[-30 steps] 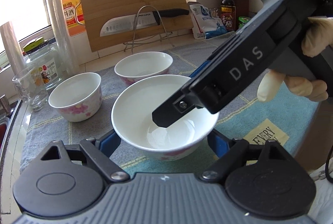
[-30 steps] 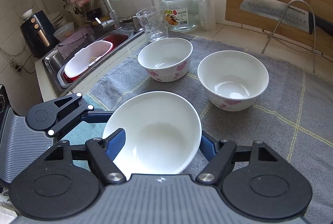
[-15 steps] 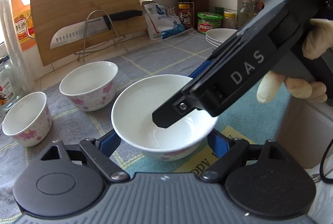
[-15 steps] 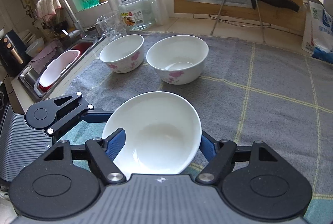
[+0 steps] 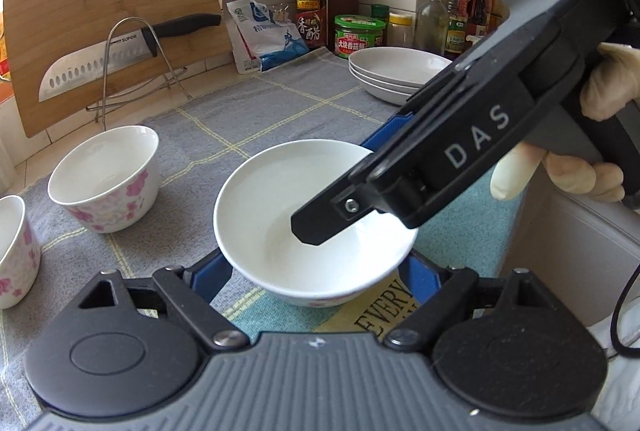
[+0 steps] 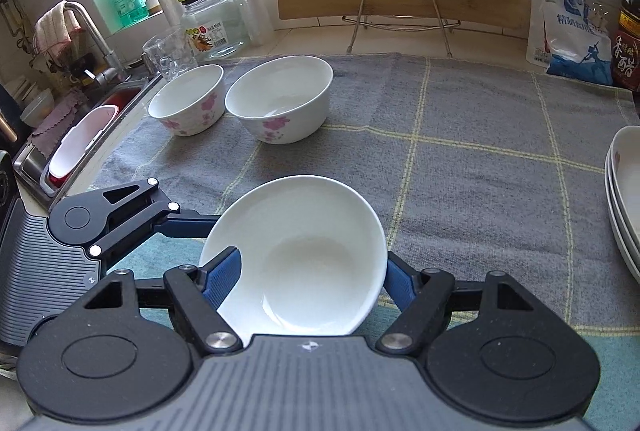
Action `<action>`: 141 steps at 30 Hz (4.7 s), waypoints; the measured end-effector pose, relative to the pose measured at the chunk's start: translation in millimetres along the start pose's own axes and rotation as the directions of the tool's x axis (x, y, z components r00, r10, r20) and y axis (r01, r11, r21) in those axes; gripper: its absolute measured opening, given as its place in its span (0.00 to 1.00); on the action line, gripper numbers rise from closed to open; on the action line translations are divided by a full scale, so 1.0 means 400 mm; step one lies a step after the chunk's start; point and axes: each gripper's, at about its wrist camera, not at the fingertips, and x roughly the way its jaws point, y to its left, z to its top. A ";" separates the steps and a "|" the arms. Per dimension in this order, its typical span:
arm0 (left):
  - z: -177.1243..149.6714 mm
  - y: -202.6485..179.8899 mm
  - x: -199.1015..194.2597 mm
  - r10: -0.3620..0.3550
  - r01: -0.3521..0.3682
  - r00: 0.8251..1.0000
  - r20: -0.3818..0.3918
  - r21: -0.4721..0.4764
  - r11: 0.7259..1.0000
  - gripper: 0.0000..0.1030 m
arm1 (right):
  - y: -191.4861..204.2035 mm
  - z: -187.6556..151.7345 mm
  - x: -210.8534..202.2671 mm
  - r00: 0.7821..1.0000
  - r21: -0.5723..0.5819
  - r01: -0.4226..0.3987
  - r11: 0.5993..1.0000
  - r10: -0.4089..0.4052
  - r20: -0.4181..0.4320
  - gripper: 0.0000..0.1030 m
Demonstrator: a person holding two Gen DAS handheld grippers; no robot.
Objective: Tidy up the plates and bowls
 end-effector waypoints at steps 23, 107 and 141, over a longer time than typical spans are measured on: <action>-0.019 0.023 -0.041 0.021 -0.020 0.999 0.034 -0.029 0.999 0.97 | 0.025 0.022 0.001 0.997 -0.068 0.064 0.996 -0.061 0.047 1.00; 0.070 0.279 0.057 0.281 -0.268 0.960 0.022 -0.236 0.934 0.85 | 0.012 0.407 0.261 0.974 -0.156 -0.206 0.966 0.188 -0.124 0.77; 0.085 0.073 -0.077 0.163 -0.151 0.984 0.079 -0.134 0.979 0.85 | 0.018 0.228 -0.018 0.986 -0.079 -0.164 0.983 0.164 -0.011 0.78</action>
